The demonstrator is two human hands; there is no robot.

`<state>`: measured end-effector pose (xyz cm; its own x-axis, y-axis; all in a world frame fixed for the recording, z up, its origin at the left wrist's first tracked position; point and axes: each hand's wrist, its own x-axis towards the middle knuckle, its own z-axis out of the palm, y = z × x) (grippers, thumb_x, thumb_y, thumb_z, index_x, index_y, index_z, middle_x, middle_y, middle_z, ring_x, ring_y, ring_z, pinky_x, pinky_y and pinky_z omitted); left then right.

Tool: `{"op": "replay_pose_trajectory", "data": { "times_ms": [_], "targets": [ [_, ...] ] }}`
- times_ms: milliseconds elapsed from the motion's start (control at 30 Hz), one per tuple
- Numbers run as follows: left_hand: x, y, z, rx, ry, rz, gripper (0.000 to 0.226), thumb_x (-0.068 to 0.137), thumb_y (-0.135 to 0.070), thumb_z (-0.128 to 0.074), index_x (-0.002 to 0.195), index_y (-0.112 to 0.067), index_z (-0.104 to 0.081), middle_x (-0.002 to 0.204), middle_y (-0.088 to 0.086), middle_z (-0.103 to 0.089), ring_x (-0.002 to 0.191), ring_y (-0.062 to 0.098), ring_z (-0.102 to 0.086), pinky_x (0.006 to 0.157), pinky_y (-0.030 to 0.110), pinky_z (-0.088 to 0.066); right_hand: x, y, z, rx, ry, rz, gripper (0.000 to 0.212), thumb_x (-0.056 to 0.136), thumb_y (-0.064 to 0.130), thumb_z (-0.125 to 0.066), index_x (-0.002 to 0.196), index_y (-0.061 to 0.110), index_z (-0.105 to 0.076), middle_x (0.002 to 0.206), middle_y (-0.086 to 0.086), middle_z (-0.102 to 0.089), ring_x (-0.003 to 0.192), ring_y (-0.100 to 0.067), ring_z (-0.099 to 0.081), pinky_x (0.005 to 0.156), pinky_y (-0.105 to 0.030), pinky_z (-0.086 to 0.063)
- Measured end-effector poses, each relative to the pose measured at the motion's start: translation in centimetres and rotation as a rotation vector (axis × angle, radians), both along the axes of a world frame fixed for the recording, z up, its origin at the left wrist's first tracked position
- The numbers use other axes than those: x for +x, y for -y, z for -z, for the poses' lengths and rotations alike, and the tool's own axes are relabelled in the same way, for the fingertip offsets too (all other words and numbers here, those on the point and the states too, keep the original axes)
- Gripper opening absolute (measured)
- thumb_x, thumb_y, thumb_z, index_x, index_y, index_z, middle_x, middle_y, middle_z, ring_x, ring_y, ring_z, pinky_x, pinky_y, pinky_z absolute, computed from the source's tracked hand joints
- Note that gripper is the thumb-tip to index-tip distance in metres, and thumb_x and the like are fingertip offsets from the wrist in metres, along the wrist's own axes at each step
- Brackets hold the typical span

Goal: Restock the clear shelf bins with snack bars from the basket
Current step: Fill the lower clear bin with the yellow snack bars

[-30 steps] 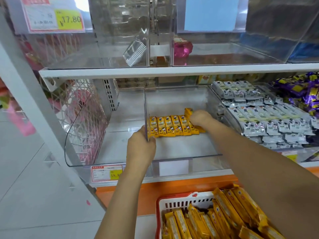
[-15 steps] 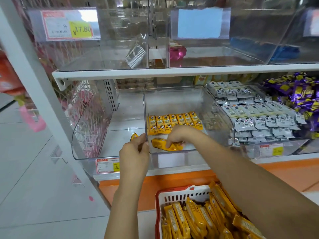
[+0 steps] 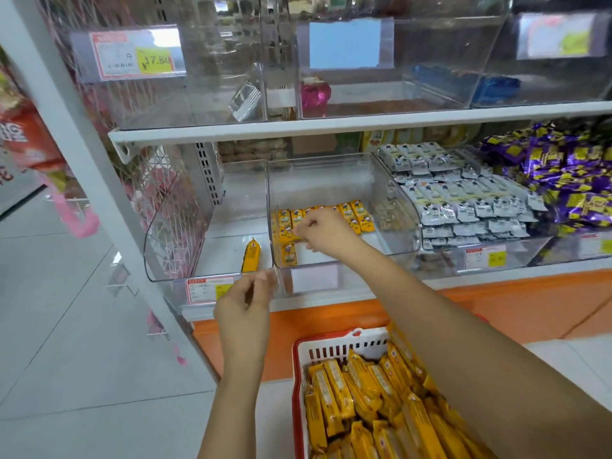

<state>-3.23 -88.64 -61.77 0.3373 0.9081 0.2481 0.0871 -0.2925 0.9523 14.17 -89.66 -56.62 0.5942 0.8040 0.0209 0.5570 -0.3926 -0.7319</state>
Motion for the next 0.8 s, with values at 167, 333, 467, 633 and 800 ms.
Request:
{"op": "replay_pose_trajectory", "data": {
  "times_ms": [167, 333, 467, 633, 800],
  "targets": [
    [-0.9, 0.9, 7.0, -0.174, -0.481, 0.103, 0.033, 0.091, -0.019, -0.052, 0.063, -0.008, -0.065, 0.061, 0.007, -0.066, 0.060, 0.022, -0.060, 0.067, 0.038, -0.052, -3.7, 8.1, 3.3, -0.015, 0.069, -0.039, 0.027, 0.092, 0.025, -0.059, 0.070, 0.011, -0.051, 0.064, 0.000, -0.048, 0.060, -0.008, -0.044, 0.059, -0.024, -0.036],
    [-2.5, 3.5, 13.9, -0.230, -1.022, 0.394, 0.028, 0.093, -0.011, -0.041, 0.070, -0.015, -0.055, 0.080, 0.000, -0.060, 0.086, 0.021, -0.058, 0.063, 0.023, -0.040, -6.4, 10.9, 13.0, -0.606, 0.083, -0.122, 0.040, 0.090, 0.024, -0.062, 0.126, 0.011, -0.051, 0.121, -0.008, -0.061, 0.108, -0.022, -0.059, 0.083, -0.029, -0.048],
    [-3.1, 5.4, 15.4, -0.277, -0.968, 0.366, 0.028, 0.090, -0.008, -0.043, 0.066, -0.018, -0.055, 0.067, -0.006, -0.053, 0.069, 0.013, -0.053, 0.054, 0.016, -0.034, -7.9, 10.7, 19.6, -0.762, 0.086, -0.217, 0.098, 0.078, 0.026, -0.077, 0.151, 0.012, -0.014, 0.155, -0.014, -0.019, 0.142, -0.033, -0.021, 0.112, -0.040, -0.032],
    [-3.3, 5.3, 14.9, -0.210, -0.969, 0.367, 0.037, 0.090, -0.004, -0.041, 0.057, -0.020, -0.046, 0.061, -0.009, -0.045, 0.053, 0.001, -0.041, 0.042, 0.006, -0.032, -8.1, 10.3, 23.2, -0.847, 0.231, -0.315, 0.118, 0.072, 0.018, -0.081, 0.151, 0.029, 0.005, 0.157, -0.020, 0.010, 0.144, -0.044, 0.002, 0.118, -0.046, -0.017],
    [-3.3, 5.0, 15.3, -0.200, -0.980, 0.349, 0.040, 0.088, -0.005, -0.047, 0.051, -0.019, -0.043, 0.056, -0.006, -0.044, 0.049, 0.004, -0.040, 0.043, 0.012, -0.031, -8.0, 9.9, 24.6, -0.892, 0.291, -0.318, 0.117, 0.078, 0.016, -0.076, 0.150, 0.030, 0.015, 0.156, -0.018, 0.020, 0.145, -0.042, 0.005, 0.119, -0.045, -0.016]
  ]
}}
